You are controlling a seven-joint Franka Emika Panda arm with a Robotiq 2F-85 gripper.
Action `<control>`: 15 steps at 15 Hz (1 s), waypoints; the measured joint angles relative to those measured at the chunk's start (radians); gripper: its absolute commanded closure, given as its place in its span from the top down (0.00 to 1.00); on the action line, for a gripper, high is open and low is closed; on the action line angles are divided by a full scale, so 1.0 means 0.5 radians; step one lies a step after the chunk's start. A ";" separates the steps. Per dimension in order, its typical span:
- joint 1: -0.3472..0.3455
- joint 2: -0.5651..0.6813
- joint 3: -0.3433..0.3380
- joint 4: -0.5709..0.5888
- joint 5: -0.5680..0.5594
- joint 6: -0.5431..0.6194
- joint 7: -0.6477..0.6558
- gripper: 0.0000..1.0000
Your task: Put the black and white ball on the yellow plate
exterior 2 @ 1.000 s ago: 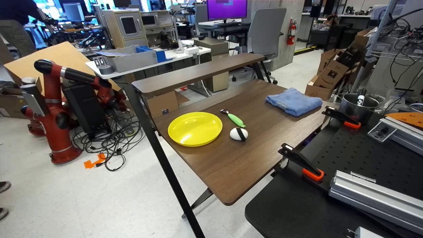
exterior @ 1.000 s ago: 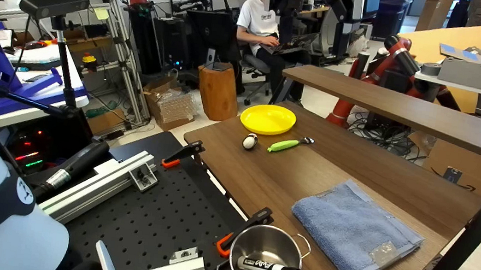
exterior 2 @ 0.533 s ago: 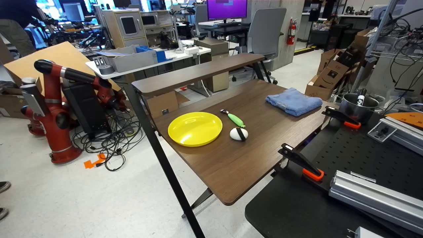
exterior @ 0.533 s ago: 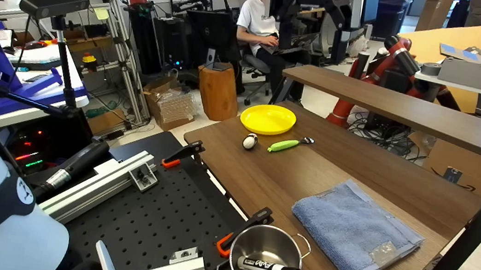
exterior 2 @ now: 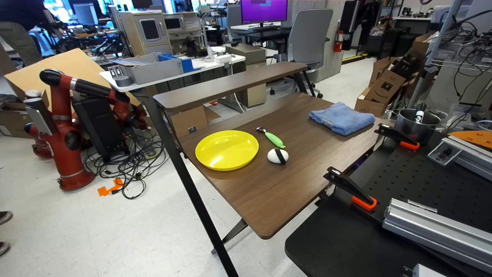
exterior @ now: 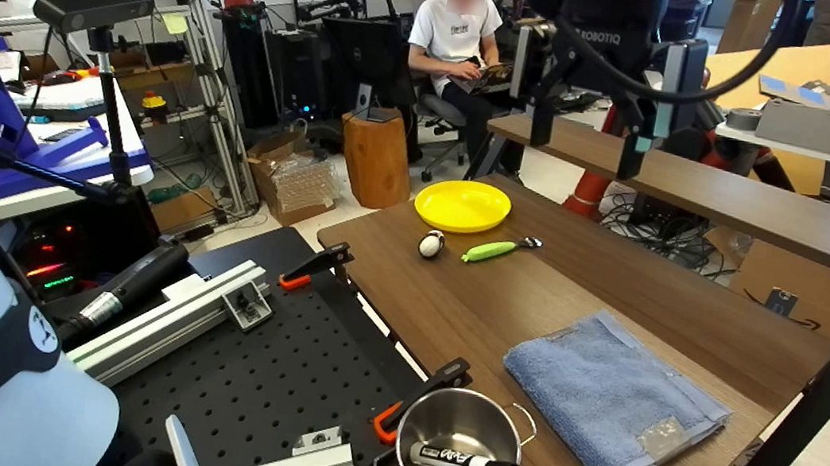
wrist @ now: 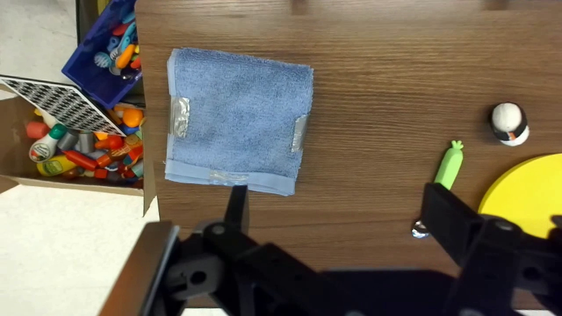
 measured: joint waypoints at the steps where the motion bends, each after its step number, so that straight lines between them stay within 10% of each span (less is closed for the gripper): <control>1: -0.013 0.069 0.000 0.041 0.042 0.014 -0.003 1.00; 15: 0.036 0.747 0.250 0.256 0.254 0.343 0.109 1.00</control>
